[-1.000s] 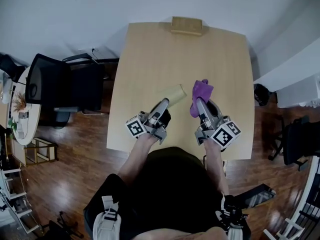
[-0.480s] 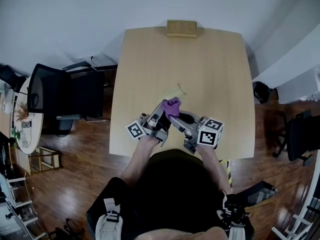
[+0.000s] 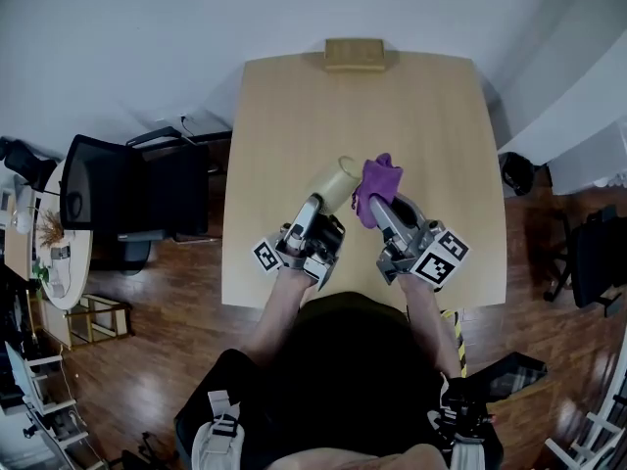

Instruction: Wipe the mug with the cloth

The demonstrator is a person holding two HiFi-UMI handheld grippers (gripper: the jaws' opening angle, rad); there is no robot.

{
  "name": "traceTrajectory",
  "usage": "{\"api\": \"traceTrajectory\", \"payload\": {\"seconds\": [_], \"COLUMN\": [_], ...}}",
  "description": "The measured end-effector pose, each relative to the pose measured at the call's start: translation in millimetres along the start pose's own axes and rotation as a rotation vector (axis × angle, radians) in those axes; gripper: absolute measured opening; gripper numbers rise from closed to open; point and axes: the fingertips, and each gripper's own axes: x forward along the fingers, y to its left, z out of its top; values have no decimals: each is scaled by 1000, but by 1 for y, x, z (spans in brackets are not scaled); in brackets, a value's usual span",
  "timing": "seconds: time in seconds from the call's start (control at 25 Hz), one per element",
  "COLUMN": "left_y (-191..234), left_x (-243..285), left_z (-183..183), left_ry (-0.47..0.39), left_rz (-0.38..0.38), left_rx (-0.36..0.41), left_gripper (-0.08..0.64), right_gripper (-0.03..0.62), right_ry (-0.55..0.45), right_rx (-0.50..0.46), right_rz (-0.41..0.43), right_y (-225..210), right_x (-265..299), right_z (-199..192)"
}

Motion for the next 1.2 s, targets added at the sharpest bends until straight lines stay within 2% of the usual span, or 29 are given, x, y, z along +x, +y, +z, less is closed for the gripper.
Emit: {"api": "traceTrajectory", "payload": {"seconds": [0.12,0.28,0.44,0.52,0.6,0.68,0.8,0.88,0.96,1.04,1.2], "left_y": [-1,-6,-16,-24,-34,-44,-50,-52,-54,-54,-60], "left_x": [4,2,-7,-12,-14,-11,-6,-1,8,10,12], "left_z": [-7,-5,1,6,10,10,3,-8,-21,-27,-32], "left_ry": [-3,34,41,21,12,17,49,80,115,133,196], "left_rz": [-18,-38,-92,-135,-180,-219,-250,-262,-277,-294,-319], "left_rx": [-25,1,4,0,13,40,101,150,195,228,308], "left_gripper": [46,46,46,46,44,44,44,44,44,45,49], "right_gripper": [60,60,60,61,60,60,60,60,60,60,60], "right_ry": [110,318,435,440,350,147,-184,-268,-259,-232,-110], "right_rx": [-100,-200,-197,-161,-45,193,644,817,901,940,897], "right_rz": [69,148,188,138,69,62,164,226,281,309,271], "right_y": [24,41,39,24,5,-8,-17,-9,9,23,27], "right_x": [15,17,8,-2,-10,-15,-17,-10,1,9,13], "right_z": [-29,-76,-96,-94,-75,-39,4,10,2,-9,-34]}}
